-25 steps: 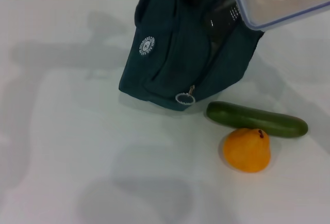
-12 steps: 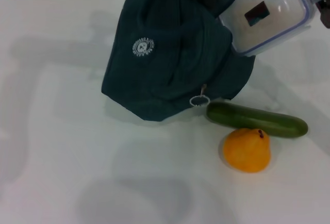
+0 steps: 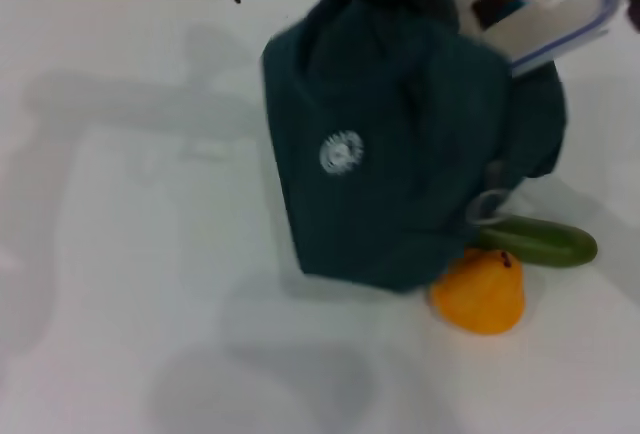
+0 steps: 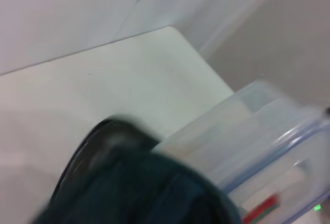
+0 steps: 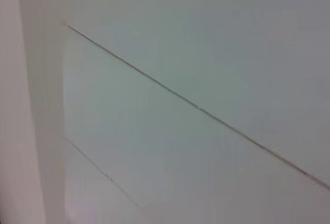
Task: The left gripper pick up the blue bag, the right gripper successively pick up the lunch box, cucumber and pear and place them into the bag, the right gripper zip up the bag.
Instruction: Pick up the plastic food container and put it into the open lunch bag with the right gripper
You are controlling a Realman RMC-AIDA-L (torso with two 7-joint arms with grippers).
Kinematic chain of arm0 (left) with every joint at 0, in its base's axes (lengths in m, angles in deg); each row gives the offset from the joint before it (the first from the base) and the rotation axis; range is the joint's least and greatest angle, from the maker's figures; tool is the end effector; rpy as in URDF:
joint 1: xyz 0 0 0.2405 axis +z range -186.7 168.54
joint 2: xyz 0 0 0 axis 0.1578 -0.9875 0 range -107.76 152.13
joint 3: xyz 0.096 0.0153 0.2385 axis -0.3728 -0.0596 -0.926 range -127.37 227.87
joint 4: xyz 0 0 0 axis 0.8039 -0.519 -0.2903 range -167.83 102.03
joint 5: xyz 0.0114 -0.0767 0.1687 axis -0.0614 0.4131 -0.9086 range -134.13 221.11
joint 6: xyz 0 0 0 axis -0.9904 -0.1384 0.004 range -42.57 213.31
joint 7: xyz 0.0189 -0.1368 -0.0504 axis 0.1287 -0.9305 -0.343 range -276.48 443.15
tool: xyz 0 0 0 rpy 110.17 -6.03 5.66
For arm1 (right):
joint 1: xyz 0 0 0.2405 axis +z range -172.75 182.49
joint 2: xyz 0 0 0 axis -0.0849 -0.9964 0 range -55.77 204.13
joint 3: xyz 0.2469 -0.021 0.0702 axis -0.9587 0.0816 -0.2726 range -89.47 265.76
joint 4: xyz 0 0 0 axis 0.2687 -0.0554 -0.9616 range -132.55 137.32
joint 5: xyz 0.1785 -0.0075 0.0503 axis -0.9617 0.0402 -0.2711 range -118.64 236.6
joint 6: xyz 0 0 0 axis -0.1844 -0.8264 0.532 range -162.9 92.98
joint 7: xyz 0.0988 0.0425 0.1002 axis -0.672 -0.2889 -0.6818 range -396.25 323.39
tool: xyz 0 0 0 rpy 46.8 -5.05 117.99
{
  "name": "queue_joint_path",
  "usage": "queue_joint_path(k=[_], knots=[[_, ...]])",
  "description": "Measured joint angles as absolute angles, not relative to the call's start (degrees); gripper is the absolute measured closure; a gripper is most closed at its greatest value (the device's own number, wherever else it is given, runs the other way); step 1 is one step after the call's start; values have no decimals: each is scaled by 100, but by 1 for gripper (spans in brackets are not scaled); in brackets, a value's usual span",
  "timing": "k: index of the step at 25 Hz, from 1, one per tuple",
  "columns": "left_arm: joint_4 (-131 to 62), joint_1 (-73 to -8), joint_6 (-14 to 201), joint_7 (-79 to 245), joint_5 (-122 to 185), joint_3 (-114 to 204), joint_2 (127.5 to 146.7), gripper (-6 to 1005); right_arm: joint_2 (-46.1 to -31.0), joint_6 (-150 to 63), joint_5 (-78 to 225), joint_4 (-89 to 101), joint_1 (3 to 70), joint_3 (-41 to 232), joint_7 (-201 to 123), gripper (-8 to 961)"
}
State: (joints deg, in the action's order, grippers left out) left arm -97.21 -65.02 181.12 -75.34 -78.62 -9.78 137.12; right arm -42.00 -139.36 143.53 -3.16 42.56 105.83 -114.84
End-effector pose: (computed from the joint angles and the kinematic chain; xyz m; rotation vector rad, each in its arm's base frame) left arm -0.0552 0.3783 0.0283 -2.8163 -1.2774 -0.2164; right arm 0.1914 0.3182 0.0215 -1.9131 1.0432 2.0412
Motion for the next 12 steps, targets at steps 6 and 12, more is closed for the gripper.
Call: queue_joint_path(k=[6,12], knots=[[-9698,-6442,18128,-7515,-7488,-978,13679,956,-4200,-13403,14863,-423,4161,10661,-11474,803],[-9686,-6352,18142,-7469,-7348,-978,13656,956,-4187,-13686,14881,-357,4069,10500,-11489,801]])
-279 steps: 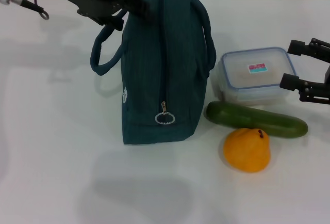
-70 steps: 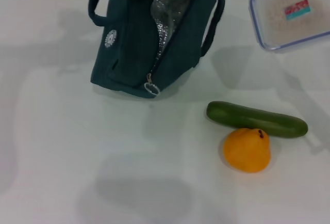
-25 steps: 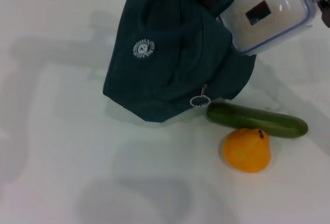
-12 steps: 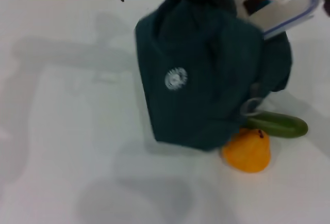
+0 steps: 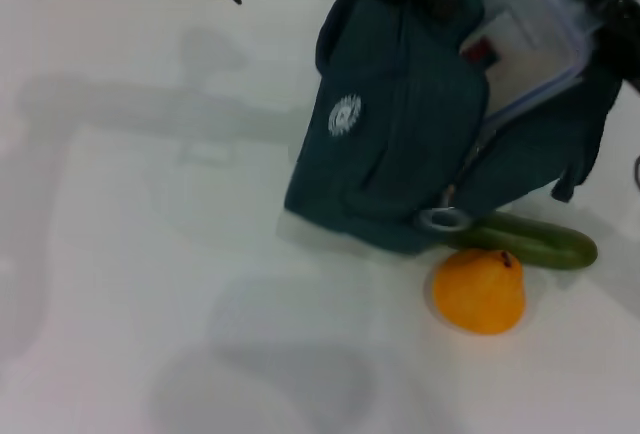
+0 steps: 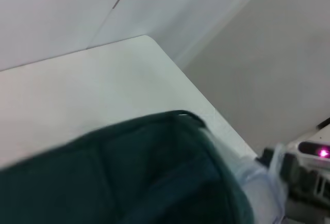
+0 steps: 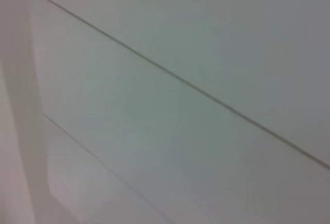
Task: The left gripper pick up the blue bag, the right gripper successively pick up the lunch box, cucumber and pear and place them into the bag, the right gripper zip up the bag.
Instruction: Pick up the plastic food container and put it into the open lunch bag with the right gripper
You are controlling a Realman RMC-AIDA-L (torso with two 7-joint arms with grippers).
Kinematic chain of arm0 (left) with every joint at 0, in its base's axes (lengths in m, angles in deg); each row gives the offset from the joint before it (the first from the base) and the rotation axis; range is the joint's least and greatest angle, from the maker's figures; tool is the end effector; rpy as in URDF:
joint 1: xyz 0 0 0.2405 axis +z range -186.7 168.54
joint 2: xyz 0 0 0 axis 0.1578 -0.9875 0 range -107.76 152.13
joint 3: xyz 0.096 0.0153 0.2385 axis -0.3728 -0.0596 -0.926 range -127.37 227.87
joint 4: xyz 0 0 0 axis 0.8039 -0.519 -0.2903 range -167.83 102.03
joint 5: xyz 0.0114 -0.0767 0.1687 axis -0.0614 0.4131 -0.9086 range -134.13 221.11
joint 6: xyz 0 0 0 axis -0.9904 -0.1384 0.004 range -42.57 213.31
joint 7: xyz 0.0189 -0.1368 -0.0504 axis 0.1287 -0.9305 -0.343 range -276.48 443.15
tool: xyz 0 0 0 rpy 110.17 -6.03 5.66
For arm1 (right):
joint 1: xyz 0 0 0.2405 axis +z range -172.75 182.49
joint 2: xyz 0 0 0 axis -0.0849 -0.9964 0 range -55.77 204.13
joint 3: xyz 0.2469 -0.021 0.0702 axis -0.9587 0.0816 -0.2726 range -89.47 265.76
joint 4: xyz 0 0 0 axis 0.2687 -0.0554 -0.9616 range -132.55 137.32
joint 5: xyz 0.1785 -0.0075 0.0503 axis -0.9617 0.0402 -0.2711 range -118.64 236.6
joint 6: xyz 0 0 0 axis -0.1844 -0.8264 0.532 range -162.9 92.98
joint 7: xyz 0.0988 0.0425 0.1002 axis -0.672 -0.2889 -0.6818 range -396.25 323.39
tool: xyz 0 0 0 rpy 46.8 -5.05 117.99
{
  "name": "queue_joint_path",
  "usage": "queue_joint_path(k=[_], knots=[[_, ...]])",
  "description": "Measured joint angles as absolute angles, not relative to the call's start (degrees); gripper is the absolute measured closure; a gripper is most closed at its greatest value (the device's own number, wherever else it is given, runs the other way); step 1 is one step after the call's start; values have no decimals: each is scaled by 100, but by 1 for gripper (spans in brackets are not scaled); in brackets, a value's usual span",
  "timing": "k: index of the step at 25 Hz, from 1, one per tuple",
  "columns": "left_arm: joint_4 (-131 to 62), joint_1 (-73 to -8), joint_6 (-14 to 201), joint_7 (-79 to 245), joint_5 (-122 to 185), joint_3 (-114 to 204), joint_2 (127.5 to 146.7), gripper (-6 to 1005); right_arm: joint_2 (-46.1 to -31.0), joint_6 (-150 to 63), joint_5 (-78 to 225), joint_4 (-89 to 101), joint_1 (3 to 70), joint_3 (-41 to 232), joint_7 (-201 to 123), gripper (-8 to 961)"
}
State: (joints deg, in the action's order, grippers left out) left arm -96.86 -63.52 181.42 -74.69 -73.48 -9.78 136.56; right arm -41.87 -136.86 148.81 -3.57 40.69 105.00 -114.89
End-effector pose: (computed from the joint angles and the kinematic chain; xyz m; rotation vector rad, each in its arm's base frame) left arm -0.0551 0.3734 0.0323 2.8326 1.2916 0.3071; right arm 0.2020 0.3101 0.0087 -1.9643 1.1361 1.9497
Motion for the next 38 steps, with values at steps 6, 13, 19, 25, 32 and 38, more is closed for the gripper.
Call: queue_joint_path(k=[6,13,19,25,32,38], knots=[[-9686,-6340,18144,-7398,-7303,-940,13638,956,-4194,-13515,14922,-318,3990,10516,-11487,799],[-9620,-6334,18144,-7253,-7274,-850,13661,956,-4201,-13119,15069,-410,4097,10688,-11528,796],[-9567,-6296,18149,-7153,-7220,-852,13671,956,-4196,-13163,15113,-370,4342,11065,-11535,794],[-9564,-6255,18152,-7127,-7218,-846,13662,956,-4187,-13104,15090,-330,4344,11078,-11536,791],[-9565,-6243,18153,-7126,-7217,-819,13645,956,-4180,-12981,15086,-143,4301,11117,-11530,789],[-9565,-6255,18153,-7126,-7217,-819,13640,956,-4171,-12927,15107,123,4286,11332,-11505,712]])
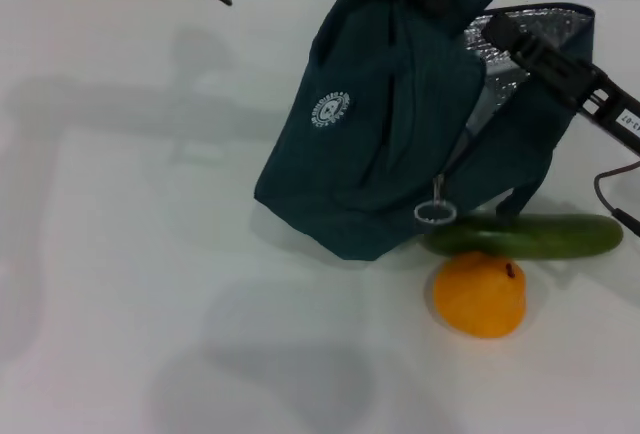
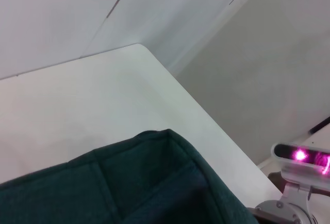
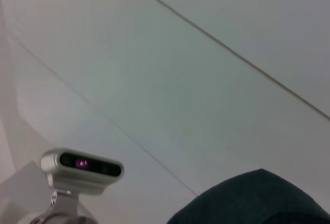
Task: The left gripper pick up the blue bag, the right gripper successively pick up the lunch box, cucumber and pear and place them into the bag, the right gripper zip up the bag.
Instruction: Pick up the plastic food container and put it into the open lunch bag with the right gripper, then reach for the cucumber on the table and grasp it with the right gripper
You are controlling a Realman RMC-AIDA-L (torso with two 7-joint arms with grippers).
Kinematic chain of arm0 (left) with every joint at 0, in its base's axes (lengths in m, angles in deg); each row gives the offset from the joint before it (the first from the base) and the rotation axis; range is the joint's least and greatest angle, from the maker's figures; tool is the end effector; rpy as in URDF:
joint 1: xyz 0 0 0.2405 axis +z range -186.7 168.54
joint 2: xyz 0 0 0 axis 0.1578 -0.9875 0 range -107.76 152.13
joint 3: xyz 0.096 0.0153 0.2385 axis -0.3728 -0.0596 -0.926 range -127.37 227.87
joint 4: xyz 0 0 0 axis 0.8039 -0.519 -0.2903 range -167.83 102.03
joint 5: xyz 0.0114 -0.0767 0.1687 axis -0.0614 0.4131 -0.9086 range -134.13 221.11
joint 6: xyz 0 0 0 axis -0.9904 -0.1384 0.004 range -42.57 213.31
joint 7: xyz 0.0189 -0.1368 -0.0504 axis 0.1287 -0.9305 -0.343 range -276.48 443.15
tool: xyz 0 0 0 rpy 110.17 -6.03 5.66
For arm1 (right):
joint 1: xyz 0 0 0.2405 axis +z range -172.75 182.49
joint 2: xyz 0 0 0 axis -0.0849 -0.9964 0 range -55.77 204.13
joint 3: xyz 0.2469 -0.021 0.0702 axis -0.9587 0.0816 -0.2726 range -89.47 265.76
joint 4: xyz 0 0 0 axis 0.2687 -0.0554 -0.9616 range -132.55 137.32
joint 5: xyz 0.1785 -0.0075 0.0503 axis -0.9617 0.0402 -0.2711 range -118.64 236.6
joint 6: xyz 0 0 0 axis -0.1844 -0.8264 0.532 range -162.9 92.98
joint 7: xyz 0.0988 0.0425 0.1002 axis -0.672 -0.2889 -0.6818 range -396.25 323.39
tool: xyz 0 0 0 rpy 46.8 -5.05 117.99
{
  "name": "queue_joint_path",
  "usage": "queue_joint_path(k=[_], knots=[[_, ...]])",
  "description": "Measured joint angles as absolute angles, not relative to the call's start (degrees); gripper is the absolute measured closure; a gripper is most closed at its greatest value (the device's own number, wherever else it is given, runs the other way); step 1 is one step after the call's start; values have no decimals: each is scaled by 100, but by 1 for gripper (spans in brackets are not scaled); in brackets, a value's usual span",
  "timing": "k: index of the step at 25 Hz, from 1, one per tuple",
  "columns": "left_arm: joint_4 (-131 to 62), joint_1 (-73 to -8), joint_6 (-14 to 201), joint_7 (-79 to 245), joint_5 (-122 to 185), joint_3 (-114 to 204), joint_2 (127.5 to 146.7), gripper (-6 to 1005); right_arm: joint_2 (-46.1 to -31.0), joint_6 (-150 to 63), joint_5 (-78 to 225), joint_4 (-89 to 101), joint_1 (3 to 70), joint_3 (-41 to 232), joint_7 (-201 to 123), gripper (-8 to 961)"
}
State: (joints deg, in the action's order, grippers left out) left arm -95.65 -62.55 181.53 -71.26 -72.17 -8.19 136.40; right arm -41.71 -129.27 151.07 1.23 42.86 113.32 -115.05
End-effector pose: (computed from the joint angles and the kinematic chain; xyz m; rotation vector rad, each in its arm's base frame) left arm -0.0618 0.3739 0.0357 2.8308 1.2587 0.3615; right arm 0.2027 0.3219 -0.0113 -2.2065 1.1547 1.6610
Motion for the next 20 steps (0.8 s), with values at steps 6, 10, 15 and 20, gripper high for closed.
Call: queue_joint_path(k=[6,10,15,20], knots=[[-9535,-6233,18127,-7012,-7248,-678,13638,956,-4168,-13250,15084,555,4077,11463,-11213,597],[-9360,-6220,18089,-6872,-7265,-560,13617,956,-4153,-13949,14940,957,3738,11411,-10638,338],[-9171,-6175,18068,-6664,-7296,-336,13600,956,-4073,-14982,14921,2019,3238,11529,-9893,305],[-9126,-6106,17964,-6548,-7324,-314,13587,956,-3816,-15207,14986,3477,2687,12087,-9929,325]])
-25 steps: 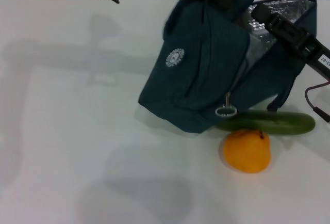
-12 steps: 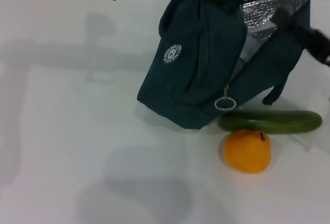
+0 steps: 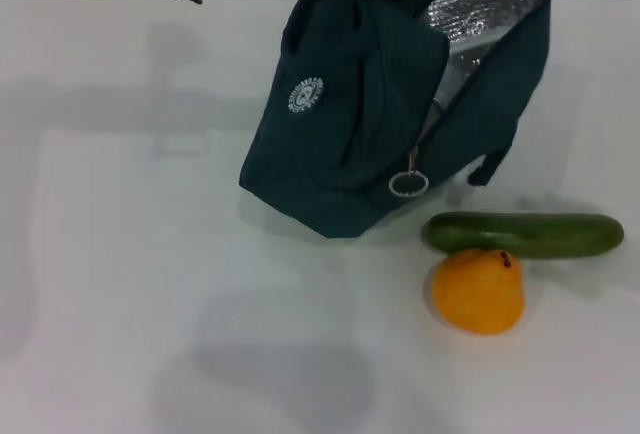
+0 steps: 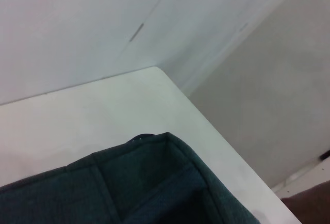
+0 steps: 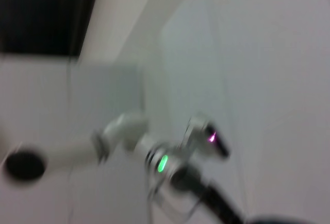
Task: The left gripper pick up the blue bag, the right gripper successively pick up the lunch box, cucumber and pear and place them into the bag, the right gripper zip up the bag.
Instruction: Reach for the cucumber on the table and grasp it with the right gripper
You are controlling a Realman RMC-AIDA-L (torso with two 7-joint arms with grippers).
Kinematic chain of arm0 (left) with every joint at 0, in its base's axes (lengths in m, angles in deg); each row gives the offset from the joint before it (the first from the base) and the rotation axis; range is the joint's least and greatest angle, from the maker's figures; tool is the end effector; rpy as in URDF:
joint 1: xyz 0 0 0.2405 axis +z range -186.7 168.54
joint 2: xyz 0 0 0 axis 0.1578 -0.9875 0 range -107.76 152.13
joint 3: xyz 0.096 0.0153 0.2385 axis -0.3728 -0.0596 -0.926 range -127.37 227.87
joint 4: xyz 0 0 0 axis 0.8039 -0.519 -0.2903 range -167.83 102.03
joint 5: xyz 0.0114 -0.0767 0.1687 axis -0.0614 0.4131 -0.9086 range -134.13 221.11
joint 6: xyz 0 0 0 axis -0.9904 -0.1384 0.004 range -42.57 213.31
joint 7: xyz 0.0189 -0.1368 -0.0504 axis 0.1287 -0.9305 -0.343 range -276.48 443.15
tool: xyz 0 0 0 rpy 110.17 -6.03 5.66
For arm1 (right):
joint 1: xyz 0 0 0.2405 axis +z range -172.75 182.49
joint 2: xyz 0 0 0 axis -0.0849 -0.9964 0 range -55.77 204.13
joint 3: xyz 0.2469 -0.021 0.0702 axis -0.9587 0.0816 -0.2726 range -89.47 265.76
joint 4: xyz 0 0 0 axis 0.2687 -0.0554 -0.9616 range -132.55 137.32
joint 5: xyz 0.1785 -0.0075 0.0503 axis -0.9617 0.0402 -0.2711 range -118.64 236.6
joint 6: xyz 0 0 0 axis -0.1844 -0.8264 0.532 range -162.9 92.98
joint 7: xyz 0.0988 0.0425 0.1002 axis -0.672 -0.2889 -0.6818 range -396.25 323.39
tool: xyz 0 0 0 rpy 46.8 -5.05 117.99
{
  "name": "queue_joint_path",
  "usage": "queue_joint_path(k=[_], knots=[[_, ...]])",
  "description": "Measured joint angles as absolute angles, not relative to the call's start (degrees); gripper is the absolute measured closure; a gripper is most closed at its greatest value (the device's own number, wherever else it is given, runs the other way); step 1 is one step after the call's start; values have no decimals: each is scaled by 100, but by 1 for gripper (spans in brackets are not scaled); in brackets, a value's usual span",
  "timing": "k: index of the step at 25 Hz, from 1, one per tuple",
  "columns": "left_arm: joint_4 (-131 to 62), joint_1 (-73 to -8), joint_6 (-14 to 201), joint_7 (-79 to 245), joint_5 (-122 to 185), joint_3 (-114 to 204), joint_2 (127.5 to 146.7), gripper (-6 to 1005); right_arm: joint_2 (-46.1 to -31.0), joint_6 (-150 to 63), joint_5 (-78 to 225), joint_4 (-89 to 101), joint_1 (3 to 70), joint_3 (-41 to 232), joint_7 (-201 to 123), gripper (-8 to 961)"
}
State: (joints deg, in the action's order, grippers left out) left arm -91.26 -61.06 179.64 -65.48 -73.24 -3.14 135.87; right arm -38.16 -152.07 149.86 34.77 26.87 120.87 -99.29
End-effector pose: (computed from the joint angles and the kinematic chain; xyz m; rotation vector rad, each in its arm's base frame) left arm -0.0858 0.3852 0.0437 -2.7997 -1.2928 -0.4636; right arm 0.2473 0.2547 0.0869 -2.4564 0.1195 1.3327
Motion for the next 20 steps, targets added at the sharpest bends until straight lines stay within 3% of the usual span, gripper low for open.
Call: queue_joint_path(k=[1,2,5,9,15,17,20], knots=[[-9125,-6080,17930,-6527,-7324,-308,13590,956,-3701,-15197,15048,3854,2600,12254,-10067,329],[-9125,-6063,17901,-6504,-7323,-301,13599,956,-3462,-15138,15427,4415,2582,12321,-10680,346],[-9122,-6031,17828,-6444,-7320,-255,13646,956,-3247,-15105,15947,4806,2742,12194,-11370,398],[-9120,-6007,17722,-6405,-7311,-242,13687,956,-3028,-14989,16942,5420,3188,12102,-12405,394],[-9117,-5968,17553,-6372,-7306,-239,13734,956,-2783,-14972,18395,5722,4206,12492,-13612,388],[-9117,-5956,17474,-6333,-7300,-239,13739,956,-2771,-14946,18793,5801,4487,12860,-13918,385],[-9117,-5947,17361,-6284,-7267,-238,13751,956,-2867,-14709,19324,5969,4853,13530,-14358,380]])
